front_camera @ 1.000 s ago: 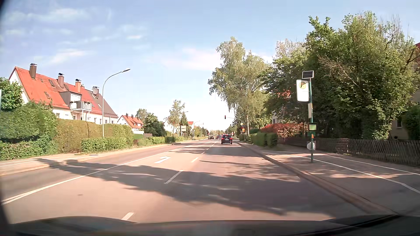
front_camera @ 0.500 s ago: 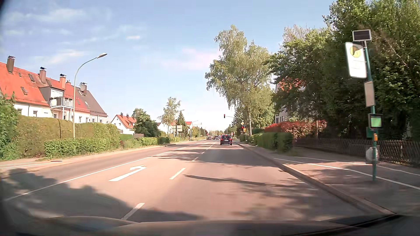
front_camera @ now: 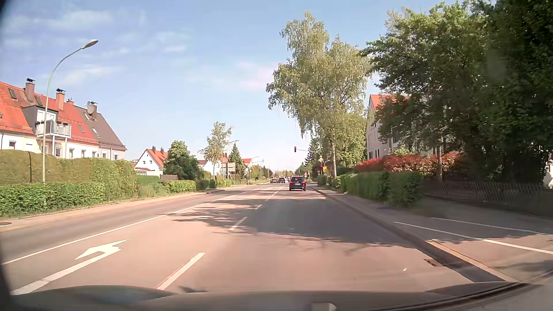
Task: Follow the waypoints while adhering to traffic rules and regulations
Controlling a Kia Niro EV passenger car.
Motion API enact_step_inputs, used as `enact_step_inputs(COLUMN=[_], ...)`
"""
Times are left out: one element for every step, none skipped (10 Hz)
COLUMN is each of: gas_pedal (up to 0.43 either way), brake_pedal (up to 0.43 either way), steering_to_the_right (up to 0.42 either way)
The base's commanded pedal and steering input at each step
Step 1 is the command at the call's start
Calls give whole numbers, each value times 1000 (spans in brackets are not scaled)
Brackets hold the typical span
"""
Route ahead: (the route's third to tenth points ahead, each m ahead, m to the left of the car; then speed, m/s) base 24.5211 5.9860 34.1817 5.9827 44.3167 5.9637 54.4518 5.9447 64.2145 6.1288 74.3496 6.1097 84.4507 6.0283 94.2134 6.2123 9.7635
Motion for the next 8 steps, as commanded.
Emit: enact_step_inputs(gas_pedal=[0, 0, 0, 0, 0, 0, 0, 0], brake_pedal=[207, 213, 220, 226, 220, 220, 220, 220], steering_to_the_right=[0, -1, -1, -2, -2, -2, -2, -2])
